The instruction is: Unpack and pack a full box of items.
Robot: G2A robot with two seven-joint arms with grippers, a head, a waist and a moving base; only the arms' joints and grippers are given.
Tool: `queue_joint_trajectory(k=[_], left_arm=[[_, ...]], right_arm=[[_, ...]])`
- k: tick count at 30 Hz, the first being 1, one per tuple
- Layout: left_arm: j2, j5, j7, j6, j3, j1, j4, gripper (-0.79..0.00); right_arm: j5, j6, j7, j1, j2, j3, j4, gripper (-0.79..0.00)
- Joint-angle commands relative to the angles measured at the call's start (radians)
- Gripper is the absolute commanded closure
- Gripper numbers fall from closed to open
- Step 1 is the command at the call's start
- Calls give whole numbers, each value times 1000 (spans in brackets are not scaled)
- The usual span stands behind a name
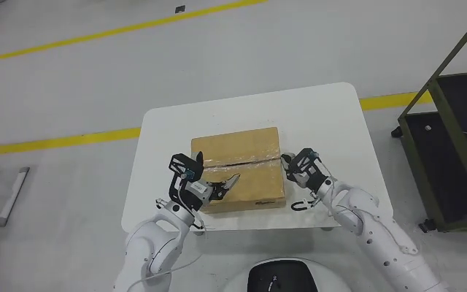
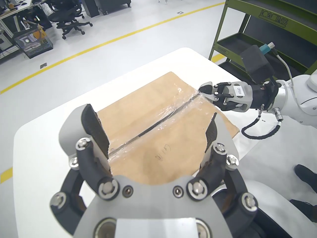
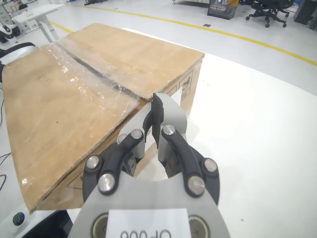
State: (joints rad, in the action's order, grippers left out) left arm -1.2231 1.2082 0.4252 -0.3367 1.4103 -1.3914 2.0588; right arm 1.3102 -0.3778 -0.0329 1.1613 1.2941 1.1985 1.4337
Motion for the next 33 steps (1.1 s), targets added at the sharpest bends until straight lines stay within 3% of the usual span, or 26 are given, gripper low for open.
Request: queue_joint_trajectory(k=[1,4,9,17,30,33], left_arm=[[0,-2,-1,-2,-3,-1,0,-785],[-1,12,8,-35,-56,17,-9,-785],[-12,27,51,-59,-183,115,-61,-785],[-45,106,102,0,-377,292,-200,-785],[-49,103,100,8,-387,304,-213,-785],[-50,86,70,40,-378,291,-252,-785]], right_arm=[[4,7,7,4,-1,4,2,0],[4,30,20,32,-7,38,25,0],[-15,56,31,122,-26,144,108,0],[-37,54,16,252,-49,282,214,0],[-65,49,33,306,-57,319,284,0],[-67,51,35,314,-57,319,293,0]])
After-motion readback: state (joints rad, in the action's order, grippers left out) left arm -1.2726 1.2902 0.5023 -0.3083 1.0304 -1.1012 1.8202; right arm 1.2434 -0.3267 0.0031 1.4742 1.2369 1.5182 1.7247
